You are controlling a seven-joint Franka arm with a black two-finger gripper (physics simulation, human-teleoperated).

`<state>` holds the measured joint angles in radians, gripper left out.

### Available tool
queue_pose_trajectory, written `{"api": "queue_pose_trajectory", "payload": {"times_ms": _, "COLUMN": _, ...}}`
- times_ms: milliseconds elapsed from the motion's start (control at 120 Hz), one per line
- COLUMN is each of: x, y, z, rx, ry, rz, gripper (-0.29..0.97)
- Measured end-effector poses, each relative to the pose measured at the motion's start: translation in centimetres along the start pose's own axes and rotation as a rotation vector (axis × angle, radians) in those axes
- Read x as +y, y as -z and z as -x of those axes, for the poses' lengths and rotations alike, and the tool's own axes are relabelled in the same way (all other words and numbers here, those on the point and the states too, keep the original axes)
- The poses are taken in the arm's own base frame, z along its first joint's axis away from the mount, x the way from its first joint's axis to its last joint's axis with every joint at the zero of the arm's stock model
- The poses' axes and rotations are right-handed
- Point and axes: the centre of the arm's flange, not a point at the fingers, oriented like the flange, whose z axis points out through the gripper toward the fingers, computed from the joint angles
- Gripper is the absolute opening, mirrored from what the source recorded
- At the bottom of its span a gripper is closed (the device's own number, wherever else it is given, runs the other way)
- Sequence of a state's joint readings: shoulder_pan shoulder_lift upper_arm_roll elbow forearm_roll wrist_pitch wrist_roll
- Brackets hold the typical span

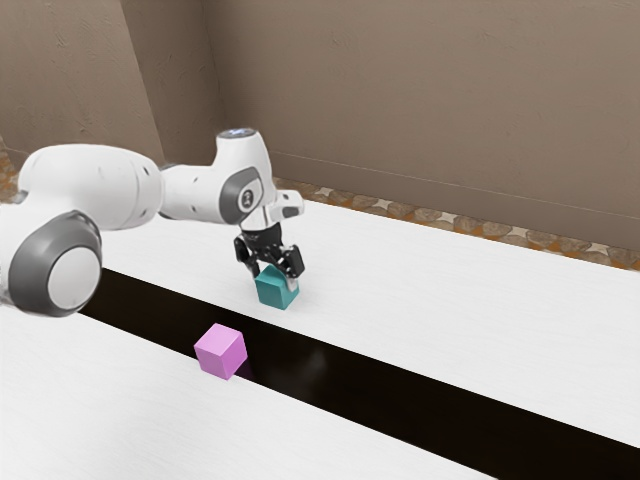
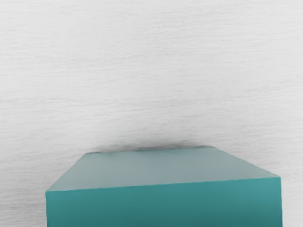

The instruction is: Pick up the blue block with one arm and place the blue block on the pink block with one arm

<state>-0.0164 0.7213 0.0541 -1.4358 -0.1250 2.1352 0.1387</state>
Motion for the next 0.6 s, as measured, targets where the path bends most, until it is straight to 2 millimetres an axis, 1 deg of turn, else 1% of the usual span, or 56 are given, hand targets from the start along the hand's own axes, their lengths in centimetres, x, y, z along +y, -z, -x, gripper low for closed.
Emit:
{"api": "queue_pose_trajectory", "payload": {"times_ms": 158, "x": 0.0, "y": -1.0, "z": 0.0, "rx": -0.005, "ry": -0.004, "rz": 0.000, "gripper": 0.68}}
{"api": "queue_pose_trajectory", "payload": {"times_ms": 267, "x": 0.0, "y": -1.1, "z": -0.1, "rx": -0.002, "ry": -0.006, "rz": 0.000, "gripper": 0.67}}
{"api": "queue_pose_trajectory", "payload": {"times_ms": 292, "x": 0.0, "y": -1.1, "z": -0.1, "rx": 0.000, "ry": -0.005, "rz": 0.002, "gripper": 0.64}}
{"api": "queue_pose_trajectory", "payload": {"times_ms": 400, "x": 0.1, "y": -0.7, "z": -0.1, "rx": 0.008, "ry": -0.001, "rz": 0.010, "gripper": 0.42}}
{"api": "queue_pose_trajectory", "payload": {"times_ms": 433, "x": 0.1, "y": -0.7, "z": -0.1, "rx": 0.008, "ry": 0.001, "rz": 0.010, "gripper": 0.38}}
{"api": "queue_pose_trajectory", "payload": {"times_ms": 475, "x": 0.0, "y": -0.7, "z": -0.1, "rx": 0.009, "ry": 0.002, "rz": 0.009, "gripper": 0.35}}
{"api": "queue_pose_trajectory", "payload": {"times_ms": 525, "x": 0.1, "y": 0.2, "z": 0.0, "rx": 0.019, "ry": 0.003, "rz": 0.008, "gripper": 0.32}}
{"api": "queue_pose_trajectory", "payload": {"times_ms": 542, "x": 0.1, "y": 0.9, "z": 0.1, "rx": 0.026, "ry": 0.004, "rz": 0.007, "gripper": 0.31}}
{"api": "queue_pose_trajectory", "payload": {"times_ms": 600, "x": 0.3, "y": 4.1, "z": 1.8, "rx": 0.041, "ry": 0.008, "rz": 0.003, "gripper": 0.28}}
